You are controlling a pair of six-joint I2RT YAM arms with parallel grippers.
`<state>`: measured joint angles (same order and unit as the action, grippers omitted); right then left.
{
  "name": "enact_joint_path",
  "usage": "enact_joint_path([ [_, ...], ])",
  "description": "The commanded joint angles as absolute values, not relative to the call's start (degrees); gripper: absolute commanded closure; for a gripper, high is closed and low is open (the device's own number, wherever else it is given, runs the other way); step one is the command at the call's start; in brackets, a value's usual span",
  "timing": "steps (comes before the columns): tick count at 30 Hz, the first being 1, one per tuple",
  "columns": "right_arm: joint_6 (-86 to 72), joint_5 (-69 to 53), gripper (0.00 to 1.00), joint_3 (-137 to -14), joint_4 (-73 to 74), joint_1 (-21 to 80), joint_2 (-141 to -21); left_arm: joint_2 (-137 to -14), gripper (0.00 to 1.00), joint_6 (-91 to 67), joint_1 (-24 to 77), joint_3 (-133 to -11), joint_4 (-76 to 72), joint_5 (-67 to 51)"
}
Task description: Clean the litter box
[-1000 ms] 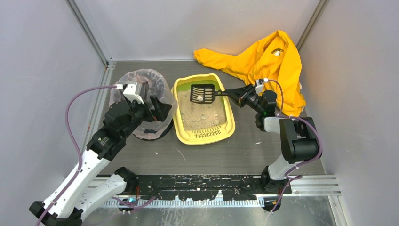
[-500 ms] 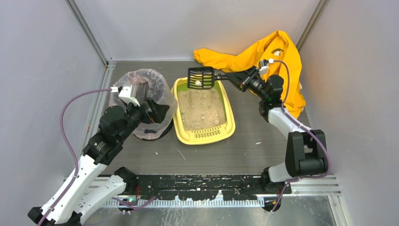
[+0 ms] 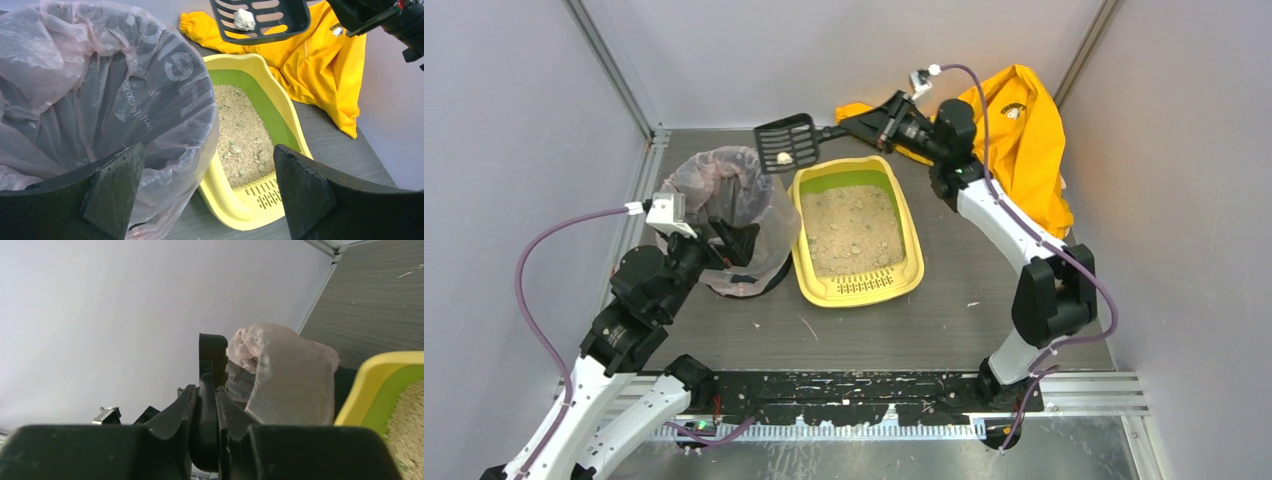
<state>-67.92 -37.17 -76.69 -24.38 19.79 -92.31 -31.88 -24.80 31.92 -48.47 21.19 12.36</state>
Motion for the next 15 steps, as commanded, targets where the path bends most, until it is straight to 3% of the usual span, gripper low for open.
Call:
enact_joint_path([
  [1, -62.05, -36.23, 0.99, -87.67, -17.17, 24.63, -97.59, -31.14, 0.0, -22.72, 32.07, -51.83, 23.94, 14.86],
  [8, -43.44, -28.36, 0.99, -107.62, 9.84, 31.06, -106.68, -29.05, 0.0, -21.72, 32.07, -52.4, 26.0, 16.28],
  [15, -29.68, -18.06, 0.99, -121.4, 24.0, 37.73, -110.94, -29.17, 0.0, -21.53, 32.03, -52.06, 26.3, 16.61],
])
